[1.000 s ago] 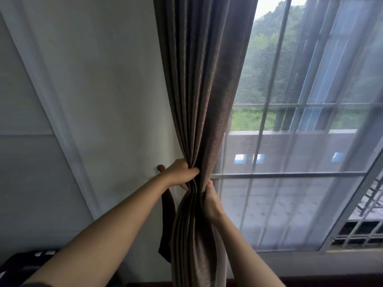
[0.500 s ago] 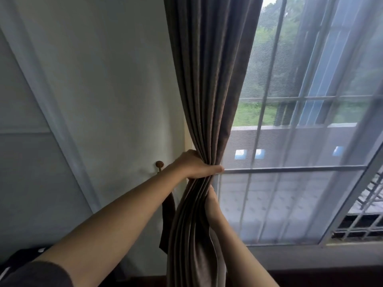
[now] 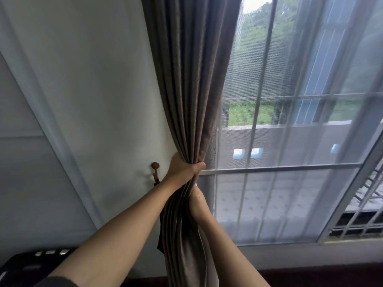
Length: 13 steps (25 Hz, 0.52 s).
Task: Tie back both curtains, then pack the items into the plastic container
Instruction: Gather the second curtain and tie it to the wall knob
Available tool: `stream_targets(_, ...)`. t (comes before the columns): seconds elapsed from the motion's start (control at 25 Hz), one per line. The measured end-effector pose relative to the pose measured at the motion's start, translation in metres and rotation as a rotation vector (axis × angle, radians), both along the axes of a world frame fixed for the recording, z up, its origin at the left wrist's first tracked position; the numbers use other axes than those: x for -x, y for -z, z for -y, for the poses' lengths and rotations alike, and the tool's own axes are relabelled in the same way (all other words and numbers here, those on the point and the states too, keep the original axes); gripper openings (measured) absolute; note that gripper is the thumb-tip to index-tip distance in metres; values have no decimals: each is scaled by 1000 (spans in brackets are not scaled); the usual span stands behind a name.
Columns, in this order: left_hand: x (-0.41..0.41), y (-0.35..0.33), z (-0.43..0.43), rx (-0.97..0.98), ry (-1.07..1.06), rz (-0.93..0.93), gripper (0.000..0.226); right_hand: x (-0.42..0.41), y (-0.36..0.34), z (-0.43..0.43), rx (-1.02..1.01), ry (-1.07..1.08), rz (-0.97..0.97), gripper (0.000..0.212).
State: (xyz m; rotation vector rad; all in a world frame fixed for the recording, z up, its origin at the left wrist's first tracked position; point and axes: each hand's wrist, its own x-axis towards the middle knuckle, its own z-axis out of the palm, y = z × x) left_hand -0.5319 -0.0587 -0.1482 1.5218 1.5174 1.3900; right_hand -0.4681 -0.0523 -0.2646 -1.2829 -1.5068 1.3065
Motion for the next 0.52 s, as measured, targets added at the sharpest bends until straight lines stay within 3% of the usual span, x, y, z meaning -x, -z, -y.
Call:
stream_targets(0.2,59,4,17,-95,-64,70,22,1,0,1,80,-111,-342,55)
stream_targets(0.28,83,1,22,-94,-73,90,31,3,6,-10,142,-81,-267,57)
stream_targets(0.4,112,-10,31,-93,-90,88,29,18,11,-36,115,-106,21,56)
stream_targets(0.52,140,-12,30,-79,-123,73,45,45,17,-60,52,-201,272,59)
